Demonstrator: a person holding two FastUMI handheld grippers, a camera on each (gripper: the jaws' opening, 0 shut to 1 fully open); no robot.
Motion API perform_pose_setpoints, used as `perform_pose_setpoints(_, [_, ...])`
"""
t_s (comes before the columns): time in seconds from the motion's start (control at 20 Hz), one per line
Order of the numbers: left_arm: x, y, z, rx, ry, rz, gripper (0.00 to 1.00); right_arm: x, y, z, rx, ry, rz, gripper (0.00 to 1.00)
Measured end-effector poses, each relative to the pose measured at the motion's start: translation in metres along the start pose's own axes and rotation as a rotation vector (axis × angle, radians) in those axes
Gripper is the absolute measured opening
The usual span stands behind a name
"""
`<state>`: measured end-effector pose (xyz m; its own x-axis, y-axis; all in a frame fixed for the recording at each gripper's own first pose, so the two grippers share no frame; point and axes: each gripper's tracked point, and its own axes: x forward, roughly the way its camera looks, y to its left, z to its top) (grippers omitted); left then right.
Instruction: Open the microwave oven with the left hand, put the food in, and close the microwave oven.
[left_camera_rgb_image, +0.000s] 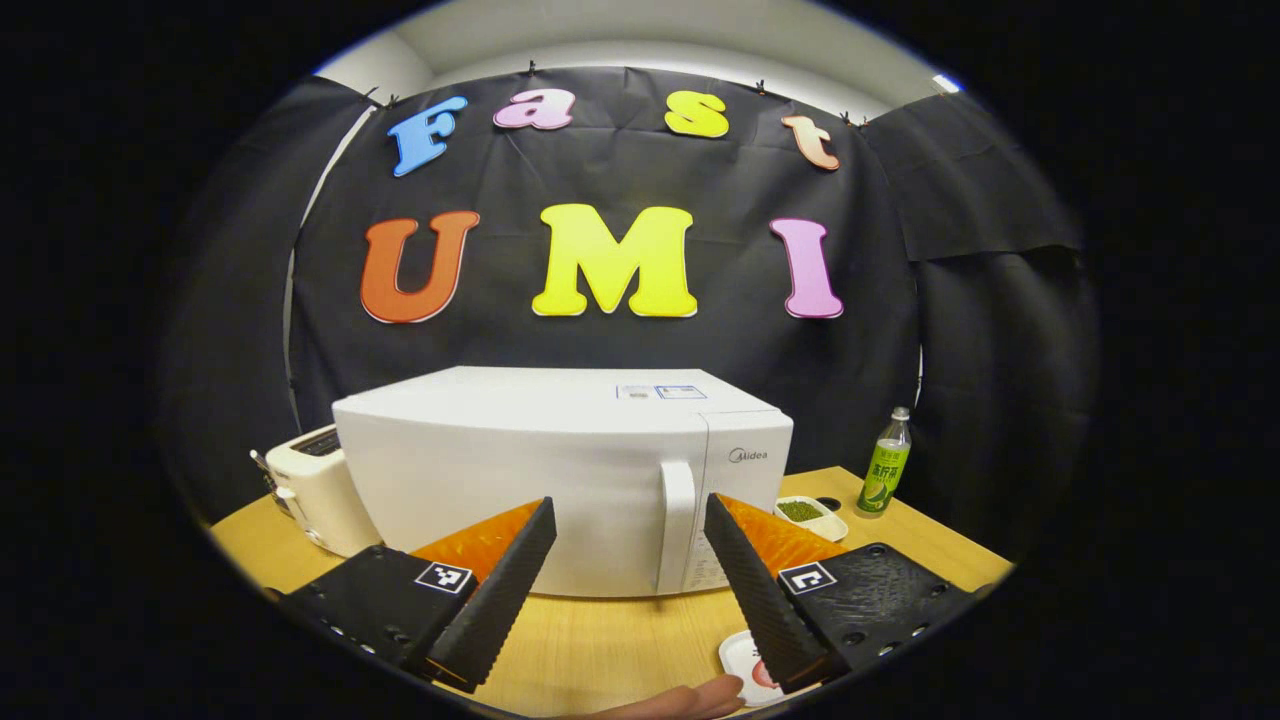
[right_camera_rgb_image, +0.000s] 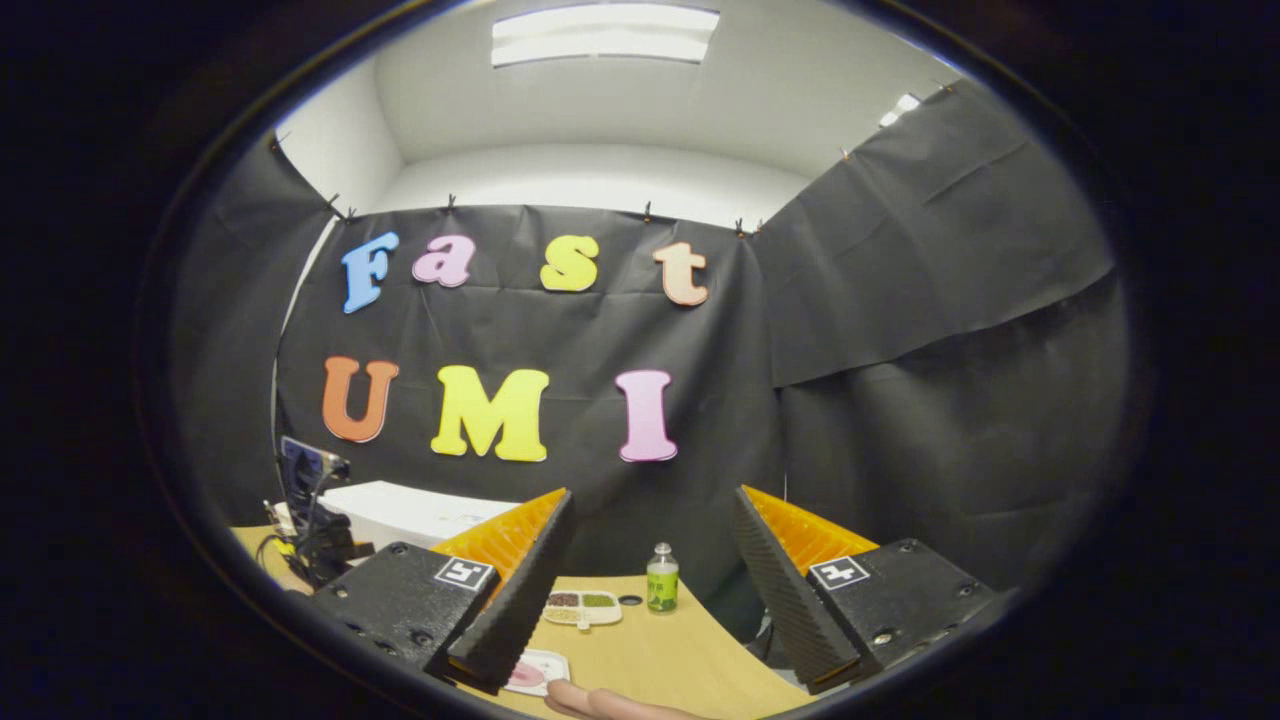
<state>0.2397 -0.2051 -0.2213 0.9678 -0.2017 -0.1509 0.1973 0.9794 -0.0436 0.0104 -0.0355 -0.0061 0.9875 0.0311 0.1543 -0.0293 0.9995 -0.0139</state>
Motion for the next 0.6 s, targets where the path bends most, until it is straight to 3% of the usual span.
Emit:
perform_pose_setpoints(0.3, [0.05,-0.009,-0.037,0.024,0.033,0.026,0.95,0.009,-0.012,-0.012,-0.018,0.026,-0.01,1.0])
perform_pose_setpoints(0.45, [0.065,-0.012,-0.047,-0.007,0.033,0.018,0.88,0.011,-0.017,-0.015,-0.017,0.022,-0.01,1.0])
perform_pose_setpoints(0.6, [0.074,-0.011,-0.053,0.033,0.019,0.03,0.81,0.011,-0.018,-0.02,-0.02,0.017,0.0,1.0])
